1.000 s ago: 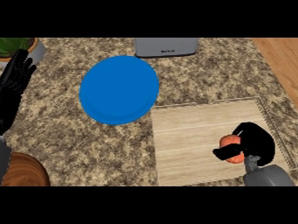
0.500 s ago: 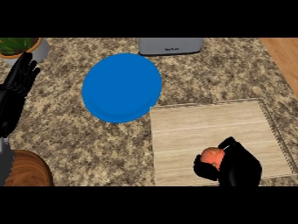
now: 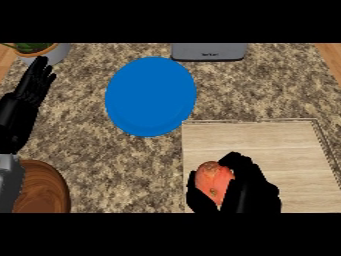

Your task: Pick the squash from the tray and place it in the plate

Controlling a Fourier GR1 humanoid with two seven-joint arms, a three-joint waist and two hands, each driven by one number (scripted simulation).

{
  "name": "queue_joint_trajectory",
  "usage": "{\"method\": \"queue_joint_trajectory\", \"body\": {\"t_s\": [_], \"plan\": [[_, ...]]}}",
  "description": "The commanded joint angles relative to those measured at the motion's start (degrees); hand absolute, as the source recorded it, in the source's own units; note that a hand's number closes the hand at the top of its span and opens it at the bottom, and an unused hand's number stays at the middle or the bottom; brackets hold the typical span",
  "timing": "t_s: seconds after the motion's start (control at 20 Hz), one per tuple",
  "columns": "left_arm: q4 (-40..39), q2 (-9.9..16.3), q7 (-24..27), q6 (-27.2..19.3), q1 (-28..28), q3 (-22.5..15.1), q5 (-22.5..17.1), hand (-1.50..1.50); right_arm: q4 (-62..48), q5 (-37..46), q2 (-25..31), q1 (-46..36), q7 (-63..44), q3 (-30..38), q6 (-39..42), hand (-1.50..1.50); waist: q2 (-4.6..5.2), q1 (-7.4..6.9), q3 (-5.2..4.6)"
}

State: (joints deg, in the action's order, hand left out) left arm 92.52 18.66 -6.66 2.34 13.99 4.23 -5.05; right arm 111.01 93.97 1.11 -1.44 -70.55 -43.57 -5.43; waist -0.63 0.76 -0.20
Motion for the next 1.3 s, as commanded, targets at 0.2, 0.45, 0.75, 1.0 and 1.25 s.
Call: {"method": "queue_joint_trajectory", "body": {"t_s": [0.2,0.45,0.75,1.0,1.25], "plan": [[-1.0,-0.5,0.8,0.2,2.4,-0.7,0.8,0.00,-4.2,-2.5,-1.1,-13.0,-14.6,-0.6,-1.3,1.50,1.08,-2.44,0.11],[-0.6,-1.2,1.5,1.4,1.7,-2.2,0.6,0.00,-8.7,-8.9,-1.1,-21.6,-14.7,5.3,-2.0,1.50,1.22,-3.81,0.12],[-1.2,-2.3,0.0,0.7,4.1,-3.2,1.1,0.00,-19.8,-17.7,-1.1,-32.5,-12.6,14.1,-7.1,1.50,1.81,-5.58,0.18],[-1.9,-2.0,0.0,1.8,5.7,-3.0,0.4,0.00,-31.9,-21.4,-1.1,-38.1,-11.7,18.4,-11.5,1.50,2.09,-6.80,0.16],[-2.6,-3.1,2.0,0.9,4.9,-4.3,2.4,0.00,-44.5,-25.0,-1.1,-45.8,-8.3,24.2,-12.9,1.50,2.35,-7.08,0.13]]}}
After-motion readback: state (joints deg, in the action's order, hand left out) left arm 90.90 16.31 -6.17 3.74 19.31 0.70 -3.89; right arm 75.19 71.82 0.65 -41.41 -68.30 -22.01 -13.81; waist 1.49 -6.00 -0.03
